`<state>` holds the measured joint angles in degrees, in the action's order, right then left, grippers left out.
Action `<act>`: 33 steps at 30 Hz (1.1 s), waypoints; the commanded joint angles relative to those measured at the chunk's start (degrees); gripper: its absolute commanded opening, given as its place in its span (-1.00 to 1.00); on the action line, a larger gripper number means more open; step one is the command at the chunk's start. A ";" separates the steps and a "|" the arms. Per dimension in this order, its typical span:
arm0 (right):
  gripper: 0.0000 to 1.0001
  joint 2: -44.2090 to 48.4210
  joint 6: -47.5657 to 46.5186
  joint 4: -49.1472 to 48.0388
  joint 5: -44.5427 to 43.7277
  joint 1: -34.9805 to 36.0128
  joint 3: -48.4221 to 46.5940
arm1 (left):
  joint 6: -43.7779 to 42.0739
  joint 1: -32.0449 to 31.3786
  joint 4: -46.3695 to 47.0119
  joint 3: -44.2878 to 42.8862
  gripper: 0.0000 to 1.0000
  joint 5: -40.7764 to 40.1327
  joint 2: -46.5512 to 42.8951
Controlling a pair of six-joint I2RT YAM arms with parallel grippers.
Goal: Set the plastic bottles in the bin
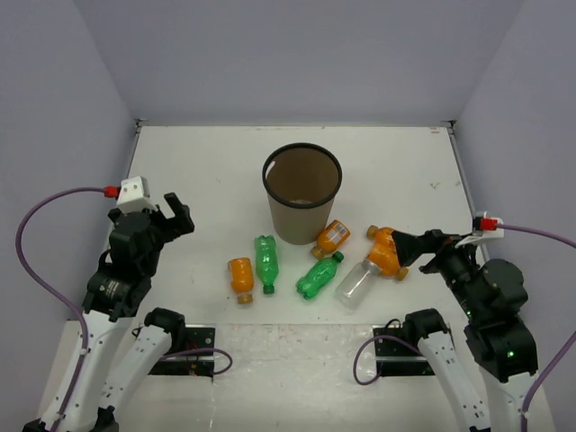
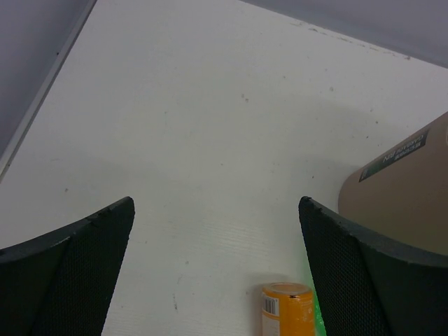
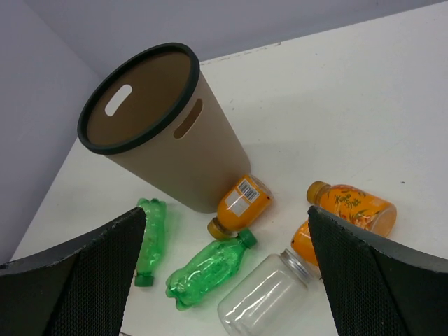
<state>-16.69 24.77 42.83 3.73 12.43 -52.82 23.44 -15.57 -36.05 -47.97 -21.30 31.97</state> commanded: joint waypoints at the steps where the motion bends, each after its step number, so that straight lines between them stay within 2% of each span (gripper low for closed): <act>1: 0.98 -1.24 -2.27 -2.22 -0.48 0.05 0.17 | -0.50 -0.34 2.65 0.33 1.00 0.82 0.38; 5: 0.98 -5.89 -5.00 -4.77 1.55 0.05 1.14 | -0.59 -0.34 2.65 0.33 1.00 0.65 1.08; 8: 0.98 -16.15 -12.17 -3.64 -1.26 0.05 -1.13 | -0.59 -0.34 2.74 0.33 1.00 1.00 1.52; 9: 0.98 -22.80 -13.42 -2.06 -3.53 0.05 -2.02 | -0.68 -0.34 2.83 0.42 1.00 1.08 1.69; 11: 0.98 -29.77 -14.49 -0.47 -8.18 0.32 -5.52 | -0.68 -0.34 2.92 0.42 1.00 1.61 2.22; 12: 0.98 -35.29 -15.62 -1.34 -10.65 0.49 -5.98 | -0.68 -0.34 3.01 0.50 1.00 1.79 2.40; 16: 0.98 -46.90 -21.86 -8.10 -21.44 0.58 -5.46 | -0.94 -0.34 3.27 0.59 1.00 2.93 2.58; 19: 0.97 -55.52 -23.81 -10.93 -22.28 0.58 -5.80 | -0.94 -0.42 3.36 0.86 1.00 3.11 2.23; 22: 0.86 -61.07 -23.37 -7.33 -18.94 0.67 -8.09 | -0.94 -0.69 3.36 0.94 1.00 2.93 1.35; 33: 0.85 -68.47 -24.25 -1.87 -19.19 0.76 -7.21 | -0.77 -2.62 3.27 1.12 1.00 2.23 -1.29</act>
<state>-83.88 1.50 39.33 -14.04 12.84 -57.87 23.40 -17.58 -34.81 -47.00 -18.74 31.81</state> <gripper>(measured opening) 0.928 0.997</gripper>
